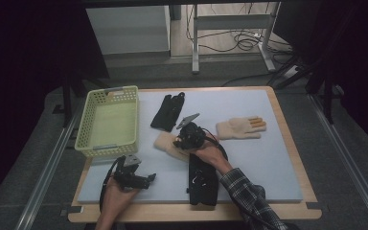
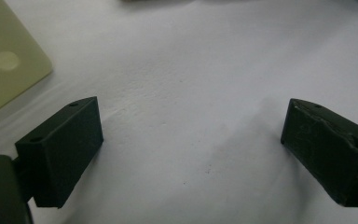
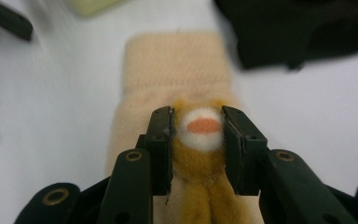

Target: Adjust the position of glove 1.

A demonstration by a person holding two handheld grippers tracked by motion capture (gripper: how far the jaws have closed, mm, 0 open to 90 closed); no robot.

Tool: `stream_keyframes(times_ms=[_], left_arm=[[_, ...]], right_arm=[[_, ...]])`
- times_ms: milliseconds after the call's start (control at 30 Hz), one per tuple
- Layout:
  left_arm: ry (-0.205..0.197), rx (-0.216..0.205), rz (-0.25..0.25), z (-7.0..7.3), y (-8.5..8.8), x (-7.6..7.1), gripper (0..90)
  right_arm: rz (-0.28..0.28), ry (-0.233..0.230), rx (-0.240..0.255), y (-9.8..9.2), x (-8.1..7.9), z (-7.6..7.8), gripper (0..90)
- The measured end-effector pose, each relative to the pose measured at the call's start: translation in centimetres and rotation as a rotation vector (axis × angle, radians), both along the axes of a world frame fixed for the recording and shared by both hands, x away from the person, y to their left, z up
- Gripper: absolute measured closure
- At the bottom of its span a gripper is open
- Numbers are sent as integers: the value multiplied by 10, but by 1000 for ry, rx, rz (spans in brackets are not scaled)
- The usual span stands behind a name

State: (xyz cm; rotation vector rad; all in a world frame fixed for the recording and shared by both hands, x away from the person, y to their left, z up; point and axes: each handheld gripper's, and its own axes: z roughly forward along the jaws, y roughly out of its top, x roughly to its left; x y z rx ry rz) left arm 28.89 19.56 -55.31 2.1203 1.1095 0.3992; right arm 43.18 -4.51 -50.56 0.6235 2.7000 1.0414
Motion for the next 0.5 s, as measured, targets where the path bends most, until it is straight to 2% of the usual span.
stream_keyframes(times_ms=[133, 233, 367, 500], left_arm=[[-2, -1, 1, 0, 0, 0, 58], [0, -1, 0, 0, 0, 0, 59], [0, 0, 0, 0, 0, 0, 58], [0, -2, 0, 0, 0, 0, 58]], right_arm=[[-27, -65, 59, -6, 5, 26, 645], [-69, -89, 93, -13, 13, 44, 645], [-104, -132, 73, -28, 27, 59, 645], [-155, -124, 36, -48, 47, 61, 622]])
